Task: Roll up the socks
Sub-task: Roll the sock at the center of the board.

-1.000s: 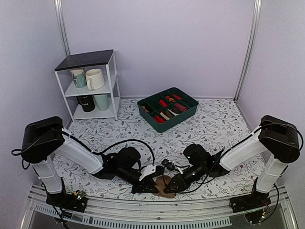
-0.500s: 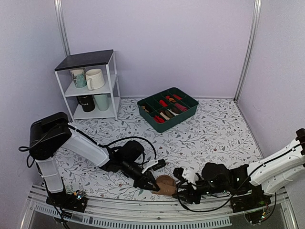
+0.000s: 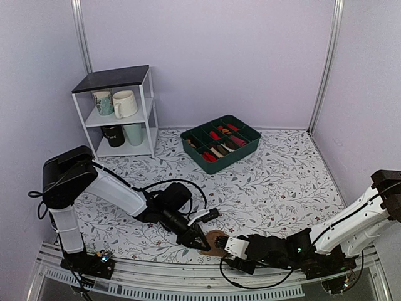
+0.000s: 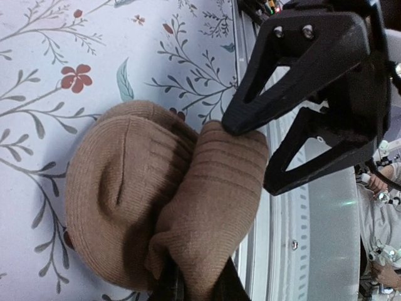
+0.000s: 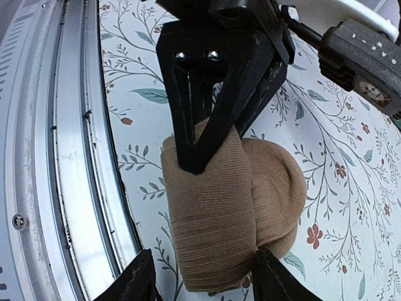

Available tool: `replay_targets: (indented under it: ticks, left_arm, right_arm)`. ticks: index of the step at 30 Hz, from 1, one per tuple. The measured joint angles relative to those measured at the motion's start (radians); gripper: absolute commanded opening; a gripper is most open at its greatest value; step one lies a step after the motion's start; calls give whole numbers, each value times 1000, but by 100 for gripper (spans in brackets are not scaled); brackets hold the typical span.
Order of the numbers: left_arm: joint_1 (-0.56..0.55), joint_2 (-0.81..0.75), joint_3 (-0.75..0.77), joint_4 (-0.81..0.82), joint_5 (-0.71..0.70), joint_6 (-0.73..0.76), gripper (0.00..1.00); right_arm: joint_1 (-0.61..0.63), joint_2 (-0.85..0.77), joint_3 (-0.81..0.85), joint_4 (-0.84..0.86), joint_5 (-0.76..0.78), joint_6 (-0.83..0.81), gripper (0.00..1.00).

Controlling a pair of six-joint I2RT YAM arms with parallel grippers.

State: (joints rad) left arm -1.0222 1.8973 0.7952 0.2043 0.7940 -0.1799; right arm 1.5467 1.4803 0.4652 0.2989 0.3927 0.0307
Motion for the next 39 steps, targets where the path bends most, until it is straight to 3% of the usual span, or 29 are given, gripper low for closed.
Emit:
replay_targets:
  ticks: [10, 17, 19, 21, 23, 27, 35, 39]
  left_arm:
    - [9, 22, 6, 0, 35, 5, 0]
    - [10, 24, 7, -1, 41, 11, 0]
    - [13, 28, 10, -2, 49, 11, 21]
    - [15, 31, 11, -1, 54, 13, 65]
    - [15, 28, 12, 3, 69, 17, 95]
    - [-1, -41, -2, 3, 48, 33, 99]
    - [-9, -238, -187, 57, -232, 103, 100]
    - [-56, -363, -317, 185, -362, 171, 99]
  right_arm:
    - [0, 78, 33, 19, 0, -62, 54]
    - [-18, 133, 69, 8, -7, -32, 22]
    - [-29, 132, 74, -2, -19, -7, 20]
    - [-43, 126, 76, -13, -43, 32, 19]
    - [-63, 116, 76, -22, -82, 66, 18]
    - [-121, 89, 61, -25, -189, 151, 19]
    - [-250, 75, 47, -10, -438, 262, 18]
    - [-309, 99, 47, 6, -569, 291, 19]
